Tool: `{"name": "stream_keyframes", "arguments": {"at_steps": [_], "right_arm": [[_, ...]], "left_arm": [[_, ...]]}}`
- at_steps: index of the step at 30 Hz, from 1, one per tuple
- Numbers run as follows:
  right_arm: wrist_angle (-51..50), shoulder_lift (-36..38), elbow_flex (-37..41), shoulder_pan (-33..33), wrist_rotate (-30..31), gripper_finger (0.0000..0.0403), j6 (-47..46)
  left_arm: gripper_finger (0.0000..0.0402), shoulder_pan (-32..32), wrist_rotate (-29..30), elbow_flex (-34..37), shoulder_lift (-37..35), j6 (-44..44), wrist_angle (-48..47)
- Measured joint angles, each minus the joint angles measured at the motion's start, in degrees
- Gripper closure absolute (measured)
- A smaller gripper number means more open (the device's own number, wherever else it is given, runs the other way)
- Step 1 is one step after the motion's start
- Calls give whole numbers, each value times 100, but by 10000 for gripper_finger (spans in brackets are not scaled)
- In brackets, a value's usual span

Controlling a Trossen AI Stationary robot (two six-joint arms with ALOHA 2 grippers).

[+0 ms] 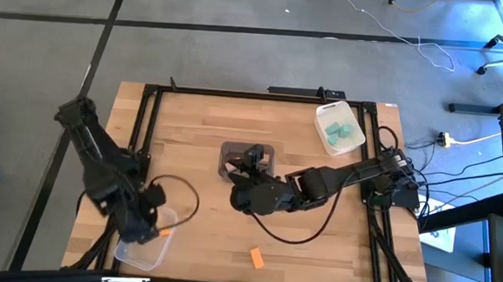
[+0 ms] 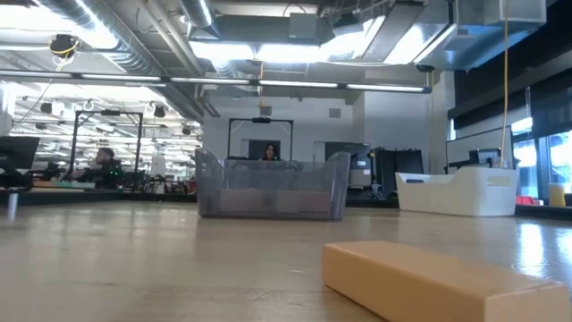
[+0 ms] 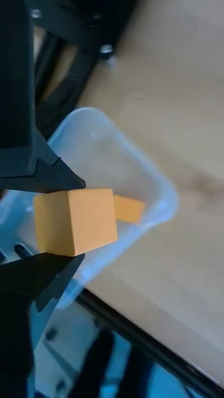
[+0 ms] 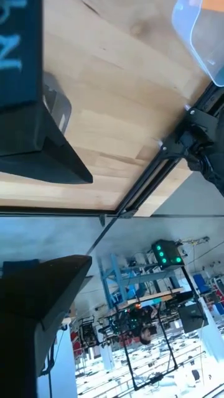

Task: Sort & place blocks by color
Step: Put the right yellow block into the transparent bin

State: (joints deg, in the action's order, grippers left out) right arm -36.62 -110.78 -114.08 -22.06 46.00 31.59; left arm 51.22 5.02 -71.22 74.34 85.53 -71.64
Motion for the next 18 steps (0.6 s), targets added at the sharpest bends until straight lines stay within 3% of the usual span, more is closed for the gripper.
{"name": "stream_keyframes", "arguments": {"at_steps": [7,18], "right_arm": [[-61,0,-7,2,-2,202,-1],[-61,0,-7,2,-13,202,-38]], "left_arm": [[278,651,-213,311,742,647,196],[278,760,-282,1534,1319,903,1343]]}}
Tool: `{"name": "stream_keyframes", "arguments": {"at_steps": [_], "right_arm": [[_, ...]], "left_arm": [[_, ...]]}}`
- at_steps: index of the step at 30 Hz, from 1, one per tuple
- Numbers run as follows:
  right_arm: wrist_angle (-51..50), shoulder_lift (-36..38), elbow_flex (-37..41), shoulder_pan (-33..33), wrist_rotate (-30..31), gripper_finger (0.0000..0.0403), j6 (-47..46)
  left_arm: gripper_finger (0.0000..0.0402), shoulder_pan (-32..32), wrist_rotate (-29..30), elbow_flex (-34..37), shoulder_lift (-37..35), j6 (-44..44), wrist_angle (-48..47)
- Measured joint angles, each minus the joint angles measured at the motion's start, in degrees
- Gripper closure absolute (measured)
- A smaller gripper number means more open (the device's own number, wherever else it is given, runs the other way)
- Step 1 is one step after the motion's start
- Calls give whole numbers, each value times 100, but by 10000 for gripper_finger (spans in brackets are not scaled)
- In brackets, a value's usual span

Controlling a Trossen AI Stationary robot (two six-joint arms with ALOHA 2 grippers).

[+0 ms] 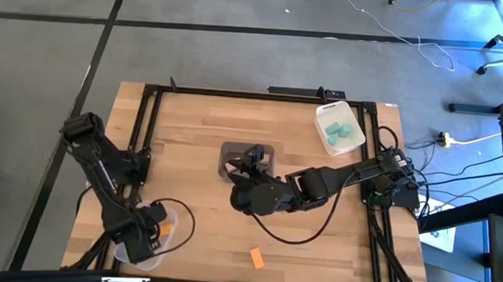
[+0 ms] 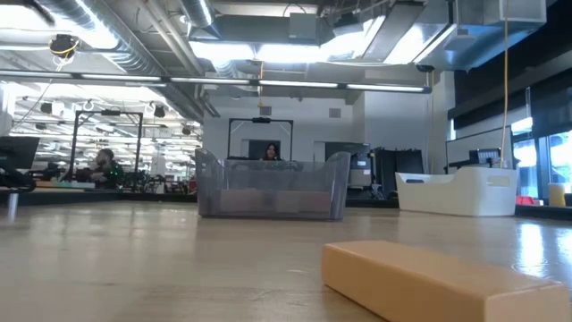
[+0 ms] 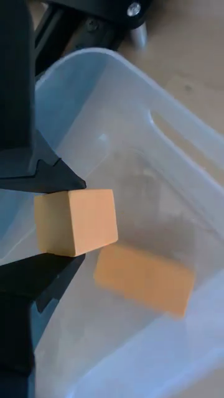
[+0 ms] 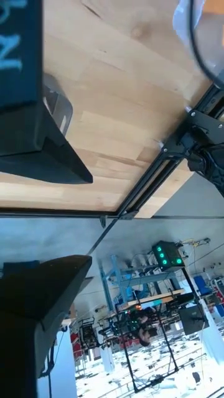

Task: Sort & place blocks by color
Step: Put the right yellow block into the transparent bin, then put the yellow block into the transparent bin

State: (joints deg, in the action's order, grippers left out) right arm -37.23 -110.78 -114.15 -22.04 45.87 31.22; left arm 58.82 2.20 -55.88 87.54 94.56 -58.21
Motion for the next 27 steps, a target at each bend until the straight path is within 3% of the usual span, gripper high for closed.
{"name": "stream_keyframes", "arguments": {"at_steps": [8,15,21,27], "right_arm": [[-123,-2,0,0,-1,202,-253],[-151,-2,0,0,0,202,-253],[-151,-2,0,0,0,202,-324],[-214,-2,0,0,4,202,-738]], "left_arm": [[278,-178,-238,501,23,-1,367],[205,-318,-131,509,23,-107,367],[195,-320,-176,509,18,-34,540],[195,-285,-59,-86,-23,-24,124]]}}
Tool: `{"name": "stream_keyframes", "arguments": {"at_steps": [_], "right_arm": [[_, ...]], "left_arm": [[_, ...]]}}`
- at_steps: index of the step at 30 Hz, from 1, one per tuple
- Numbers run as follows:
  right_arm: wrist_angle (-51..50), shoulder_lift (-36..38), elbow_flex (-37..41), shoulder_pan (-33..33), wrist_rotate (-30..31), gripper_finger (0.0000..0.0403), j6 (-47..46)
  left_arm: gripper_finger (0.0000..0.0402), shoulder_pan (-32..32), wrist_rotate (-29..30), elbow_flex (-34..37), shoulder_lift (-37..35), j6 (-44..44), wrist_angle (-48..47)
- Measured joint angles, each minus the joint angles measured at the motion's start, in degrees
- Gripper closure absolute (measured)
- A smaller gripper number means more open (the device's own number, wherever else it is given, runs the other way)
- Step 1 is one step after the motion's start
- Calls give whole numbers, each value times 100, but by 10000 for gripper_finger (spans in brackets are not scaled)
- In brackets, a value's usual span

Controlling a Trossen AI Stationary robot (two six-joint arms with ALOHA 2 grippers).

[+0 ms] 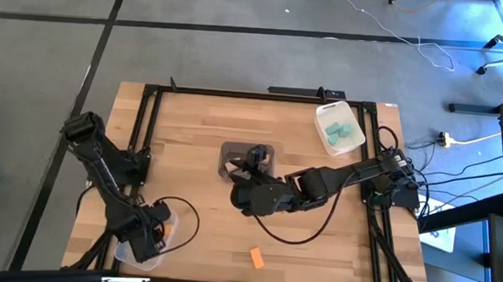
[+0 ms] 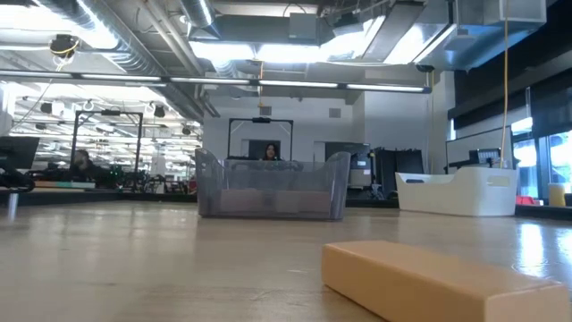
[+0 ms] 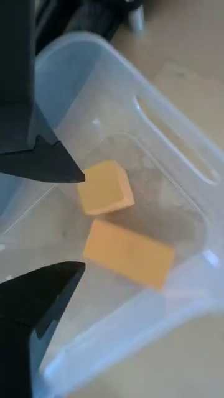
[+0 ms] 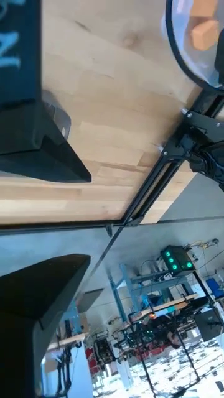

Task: Sort & place blocks by color
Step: Put the yellow block into the transparent bin

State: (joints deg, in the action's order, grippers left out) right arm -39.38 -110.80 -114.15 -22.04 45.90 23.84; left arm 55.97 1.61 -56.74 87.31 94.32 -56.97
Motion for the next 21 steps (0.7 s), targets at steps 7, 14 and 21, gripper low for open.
{"name": "stream_keyframes", "arguments": {"at_steps": [7,14,21], "right_arm": [[-1069,-7,-488,-57,-458,202,-1970],[-2394,-4,-956,-359,-1942,202,-3360],[-3131,-13,-863,-641,-3569,202,-5585]], "left_arm": [[194,218,1019,-1143,-2,-32,-800],[193,482,1618,-1809,-2,-38,-1366],[193,608,2134,-1918,-4,-48,-1449]]}}
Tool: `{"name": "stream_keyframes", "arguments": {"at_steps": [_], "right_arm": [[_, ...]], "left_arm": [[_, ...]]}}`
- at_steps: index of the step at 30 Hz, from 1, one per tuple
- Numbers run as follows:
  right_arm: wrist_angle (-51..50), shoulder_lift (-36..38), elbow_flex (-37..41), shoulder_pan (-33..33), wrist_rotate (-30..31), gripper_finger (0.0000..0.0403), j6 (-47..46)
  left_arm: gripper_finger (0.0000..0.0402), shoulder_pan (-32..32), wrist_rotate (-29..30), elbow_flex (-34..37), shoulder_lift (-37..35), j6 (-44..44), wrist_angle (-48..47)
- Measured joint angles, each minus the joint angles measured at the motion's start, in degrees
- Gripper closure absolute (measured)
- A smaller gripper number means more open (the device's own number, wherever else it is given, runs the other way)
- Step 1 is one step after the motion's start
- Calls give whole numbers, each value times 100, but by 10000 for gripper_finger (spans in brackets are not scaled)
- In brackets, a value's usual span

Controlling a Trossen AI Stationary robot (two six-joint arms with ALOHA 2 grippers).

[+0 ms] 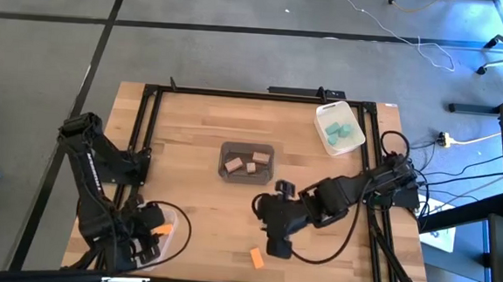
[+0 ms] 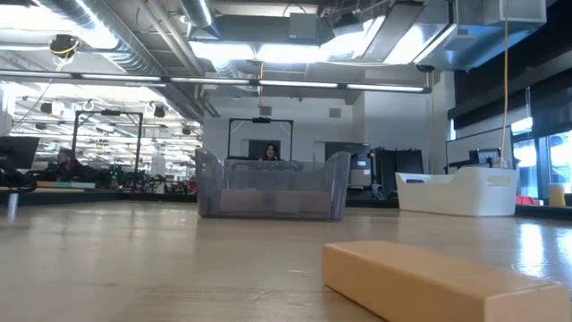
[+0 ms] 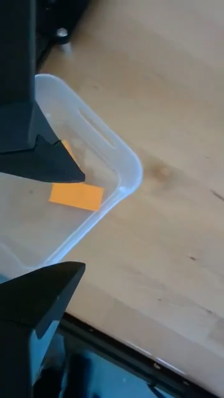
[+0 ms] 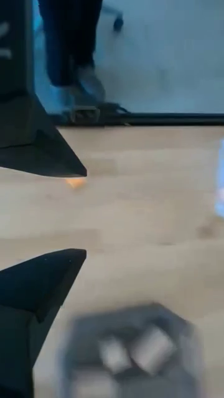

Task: Sort & place blocks by color
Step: Put the yellow block into the transparent bin

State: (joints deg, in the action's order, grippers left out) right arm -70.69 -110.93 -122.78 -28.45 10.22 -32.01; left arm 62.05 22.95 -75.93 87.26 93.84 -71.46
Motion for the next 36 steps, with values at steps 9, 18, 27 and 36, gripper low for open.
{"name": "stream_keyframes", "arguments": {"at_steps": [9,18,27,36], "right_arm": [[-116,-17,499,22,-388,202,-1991],[281,-15,1437,93,-584,202,-3018],[2861,-13,2779,88,-1307,202,-4226],[3919,-13,3871,-64,-1382,202,-5488]], "left_arm": [[193,1,619,1,0,-1213,83],[193,-3,762,-97,0,-1318,338],[193,-3,791,-342,-3,-1878,107],[193,-3,687,-482,-30,-3197,-21]]}}
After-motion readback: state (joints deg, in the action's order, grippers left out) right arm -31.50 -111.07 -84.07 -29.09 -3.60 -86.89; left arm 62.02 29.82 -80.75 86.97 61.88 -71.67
